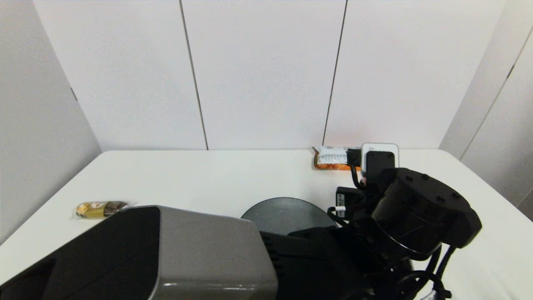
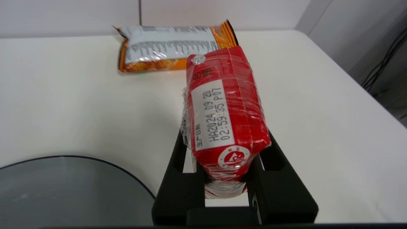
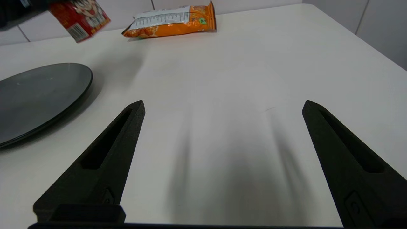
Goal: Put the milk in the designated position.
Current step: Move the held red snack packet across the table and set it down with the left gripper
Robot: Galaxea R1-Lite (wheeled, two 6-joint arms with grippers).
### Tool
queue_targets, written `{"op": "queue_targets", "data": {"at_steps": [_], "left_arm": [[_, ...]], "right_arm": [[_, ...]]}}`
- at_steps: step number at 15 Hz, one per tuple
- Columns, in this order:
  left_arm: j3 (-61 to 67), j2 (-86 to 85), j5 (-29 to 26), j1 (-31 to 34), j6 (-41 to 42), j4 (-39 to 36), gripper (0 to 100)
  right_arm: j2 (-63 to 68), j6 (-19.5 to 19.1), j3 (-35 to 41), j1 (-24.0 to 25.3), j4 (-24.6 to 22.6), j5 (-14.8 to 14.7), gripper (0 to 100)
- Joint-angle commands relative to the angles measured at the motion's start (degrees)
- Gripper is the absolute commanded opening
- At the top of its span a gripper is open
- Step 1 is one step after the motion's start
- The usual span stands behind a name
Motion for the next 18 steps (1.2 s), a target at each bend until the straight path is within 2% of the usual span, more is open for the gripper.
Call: {"op": "queue_targets", "data": {"at_steps": [1, 7, 14, 15, 18], "left_arm": [[-4.9, 3.9, 0.2, -1.7, 0.1, 7.5, 0], [-10.3, 6.6, 0.1, -3.0, 0.2, 17.4, 0], [-11.1, 7.7, 0.1, -3.5, 0.1, 18.0, 0], [-11.1, 7.7, 0.2, -3.5, 0.2, 18.1, 100], [-11.0, 7.7, 0.0, -3.5, 0.3, 18.2, 100]], "right_arm": [[0.1, 0.0, 0.0, 0.0, 0.0, 0.0, 100], [0.1, 0.0, 0.0, 0.0, 0.0, 0.0, 100], [0.1, 0.0, 0.0, 0.0, 0.0, 0.0, 100], [0.1, 0.0, 0.0, 0.0, 0.0, 0.0, 100], [0.1, 0.0, 0.0, 0.0, 0.0, 0.0, 100]]}}
